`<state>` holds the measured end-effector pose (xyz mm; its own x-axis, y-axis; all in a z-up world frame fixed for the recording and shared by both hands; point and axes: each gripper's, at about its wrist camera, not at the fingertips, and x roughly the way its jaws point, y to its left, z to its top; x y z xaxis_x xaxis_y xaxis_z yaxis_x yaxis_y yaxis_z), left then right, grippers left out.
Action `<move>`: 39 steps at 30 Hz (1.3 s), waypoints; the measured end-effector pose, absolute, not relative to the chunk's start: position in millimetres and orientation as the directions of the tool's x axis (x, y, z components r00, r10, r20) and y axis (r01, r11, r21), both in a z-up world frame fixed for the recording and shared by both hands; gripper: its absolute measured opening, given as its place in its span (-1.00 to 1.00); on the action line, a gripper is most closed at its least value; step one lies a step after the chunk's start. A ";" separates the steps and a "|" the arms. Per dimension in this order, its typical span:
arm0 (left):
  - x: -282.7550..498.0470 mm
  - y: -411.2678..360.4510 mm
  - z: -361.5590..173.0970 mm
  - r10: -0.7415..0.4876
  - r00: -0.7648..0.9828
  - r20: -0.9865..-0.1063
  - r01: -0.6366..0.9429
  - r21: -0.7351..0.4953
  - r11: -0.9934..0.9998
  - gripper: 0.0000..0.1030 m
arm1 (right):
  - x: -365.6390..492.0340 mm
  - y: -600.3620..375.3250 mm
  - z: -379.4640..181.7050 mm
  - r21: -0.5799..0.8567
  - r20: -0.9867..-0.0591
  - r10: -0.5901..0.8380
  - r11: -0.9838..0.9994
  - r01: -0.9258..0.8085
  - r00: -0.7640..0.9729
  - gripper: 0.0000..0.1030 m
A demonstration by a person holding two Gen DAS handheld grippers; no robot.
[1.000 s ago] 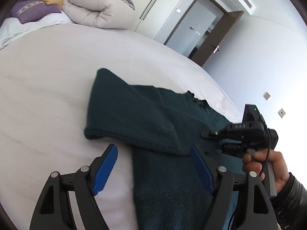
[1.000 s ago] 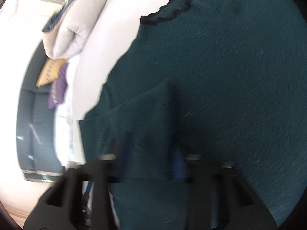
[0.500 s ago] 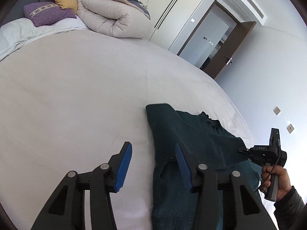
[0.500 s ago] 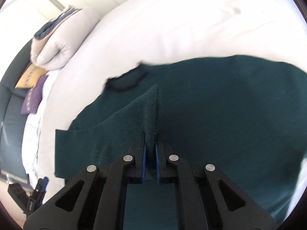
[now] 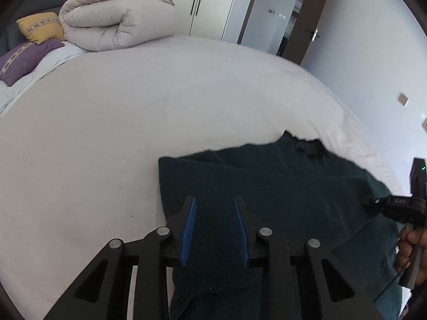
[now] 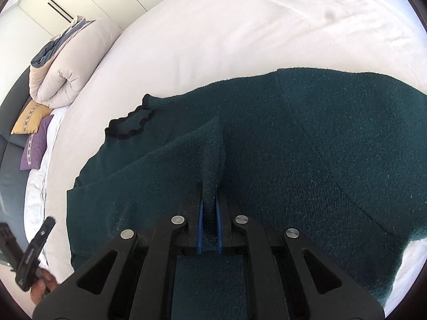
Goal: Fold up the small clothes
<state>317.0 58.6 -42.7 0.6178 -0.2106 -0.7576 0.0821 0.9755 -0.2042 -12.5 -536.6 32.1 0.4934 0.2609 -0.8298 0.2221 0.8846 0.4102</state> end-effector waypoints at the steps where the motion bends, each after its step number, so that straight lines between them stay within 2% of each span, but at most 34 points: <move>1: 322.2 55.2 -53.3 -0.192 0.596 -0.779 0.074 -0.185 0.980 -0.41 | -14.6 -537.5 34.4 0.413 -0.828 0.265 0.885 0.217 0.495 -0.87; 3: 328.3 51.8 -77.2 -0.173 0.571 -0.802 0.074 -0.159 0.984 -0.41 | -17.9 -541.7 36.0 0.413 -0.829 0.268 0.885 0.214 0.492 -0.87; 4: 325.0 54.2 -79.3 -0.183 0.601 -0.778 0.076 -0.172 0.982 -0.41 | -15.6 -542.7 30.2 0.416 -0.833 0.273 0.882 0.220 0.481 -0.87; 12: 318.0 51.3 -83.9 -0.168 0.616 -0.769 0.099 -0.136 0.986 -0.40 | -20.2 -554.2 16.1 0.475 -0.812 0.309 0.843 0.252 0.495 -0.88; 17: 317.2 56.0 -83.0 -0.189 0.618 -0.763 0.100 -0.163 0.982 -0.40 | -23.8 -565.9 7.2 0.563 -0.762 0.383 0.791 0.241 0.522 -0.88; 20: 315.5 59.6 -80.2 -0.213 0.624 -0.751 0.096 -0.197 0.976 -0.38 | -38.8 -579.4 10.0 0.625 -0.730 0.424 0.733 0.270 0.536 -0.80; 22: 312.3 63.3 -76.6 -0.247 0.627 -0.739 0.103 -0.236 0.966 -0.19 | -61.9 -595.6 17.0 0.658 -0.702 0.421 0.693 0.296 0.574 -0.59; 23: 309.1 63.6 -73.8 -0.252 0.624 -0.739 0.102 -0.243 0.965 -0.04 | -81.3 -608.9 23.3 0.672 -0.680 0.403 0.677 0.300 0.613 -0.33; 24: 305.0 61.6 -70.2 -0.238 0.624 -0.745 0.094 -0.231 0.969 0.09 | -103.5 -625.5 28.4 0.691 -0.651 0.381 0.654 0.306 0.656 0.08; 25: 301.2 58.9 -66.8 -0.224 0.624 -0.749 0.088 -0.217 0.972 0.15 | -123.3 -642.5 30.7 0.711 -0.628 0.358 0.626 0.321 0.692 0.21; 27: 292.5 52.6 -59.8 -0.207 0.623 -0.755 0.076 -0.205 0.976 0.35 | -169.6 -686.1 30.5 0.757 -0.579 0.299 0.544 0.363 0.759 0.27; 30: 282.2 41.9 -47.6 -0.265 0.610 -0.747 0.080 -0.275 0.958 0.35 | -232.8 -750.2 21.9 0.784 -0.562 0.183 0.427 0.450 0.806 0.27; 33: 276.6 23.8 -37.3 -0.299 0.597 -0.744 0.093 -0.306 0.947 0.35 | -283.5 -803.7 15.5 0.842 -0.495 0.107 0.305 0.445 0.862 0.23; 39: 267.1 -18.9 -25.3 -0.383 0.543 -0.748 0.124 -0.379 0.917 0.35 | -303.6 -855.2 16.5 0.869 -0.464 -0.054 0.164 0.466 0.884 0.21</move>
